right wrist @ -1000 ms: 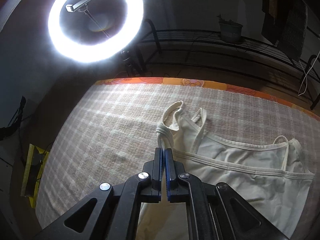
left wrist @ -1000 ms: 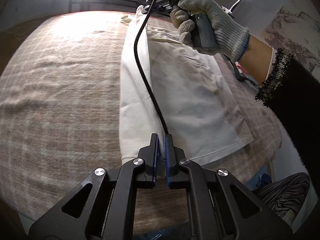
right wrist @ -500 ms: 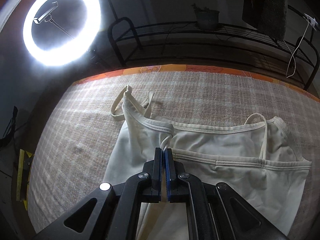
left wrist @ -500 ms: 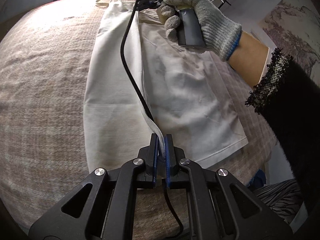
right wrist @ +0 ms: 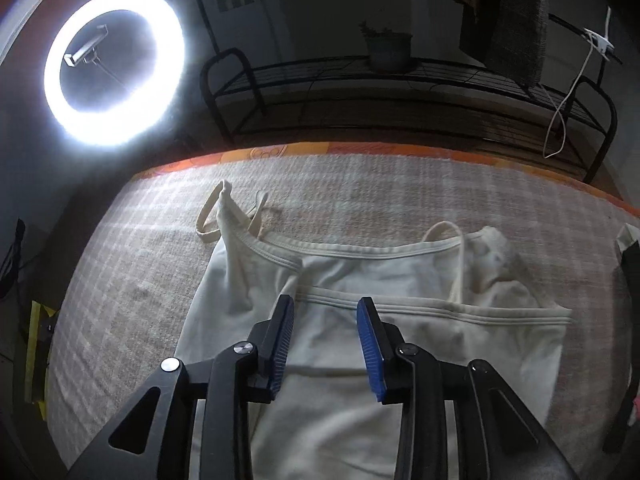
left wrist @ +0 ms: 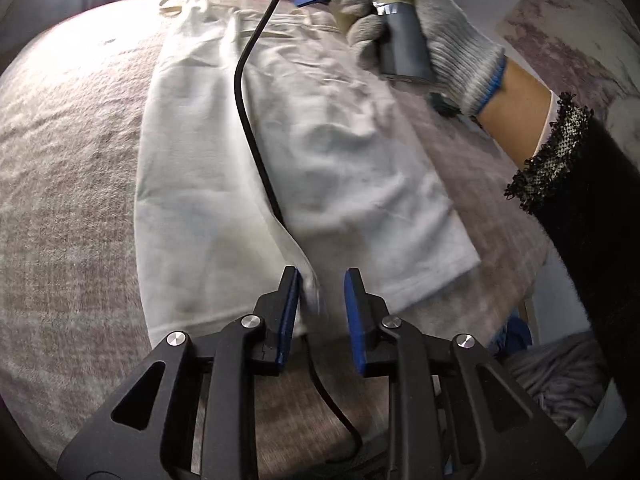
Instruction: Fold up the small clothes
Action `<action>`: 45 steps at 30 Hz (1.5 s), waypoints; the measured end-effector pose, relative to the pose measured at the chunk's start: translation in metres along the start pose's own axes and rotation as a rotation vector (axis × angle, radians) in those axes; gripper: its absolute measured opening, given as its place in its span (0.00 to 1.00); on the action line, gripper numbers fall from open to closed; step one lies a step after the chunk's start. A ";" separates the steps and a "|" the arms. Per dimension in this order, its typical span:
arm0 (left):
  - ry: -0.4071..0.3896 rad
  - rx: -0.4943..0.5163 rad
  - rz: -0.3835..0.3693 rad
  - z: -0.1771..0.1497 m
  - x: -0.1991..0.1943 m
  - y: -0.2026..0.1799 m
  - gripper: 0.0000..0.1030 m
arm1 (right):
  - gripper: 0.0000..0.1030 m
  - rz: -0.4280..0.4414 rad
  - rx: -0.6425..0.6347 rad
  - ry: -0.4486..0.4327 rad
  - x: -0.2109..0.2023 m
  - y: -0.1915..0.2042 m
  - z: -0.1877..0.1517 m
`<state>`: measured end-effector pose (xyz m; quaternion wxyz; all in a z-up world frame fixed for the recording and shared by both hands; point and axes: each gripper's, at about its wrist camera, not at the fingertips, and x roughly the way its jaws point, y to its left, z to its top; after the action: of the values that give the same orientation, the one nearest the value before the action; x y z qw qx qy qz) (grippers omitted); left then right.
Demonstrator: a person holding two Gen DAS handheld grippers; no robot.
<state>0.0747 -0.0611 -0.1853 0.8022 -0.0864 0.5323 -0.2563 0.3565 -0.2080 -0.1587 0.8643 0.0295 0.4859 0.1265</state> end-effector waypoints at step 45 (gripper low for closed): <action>0.003 0.317 0.084 -0.002 0.102 -0.168 0.41 | 0.52 0.133 0.308 -0.173 -0.216 -0.225 -0.153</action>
<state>0.0503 -0.2551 -0.1992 0.8151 0.0641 0.4893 -0.3035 0.1627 -0.4899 -0.0989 0.8778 0.2044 0.4205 0.1043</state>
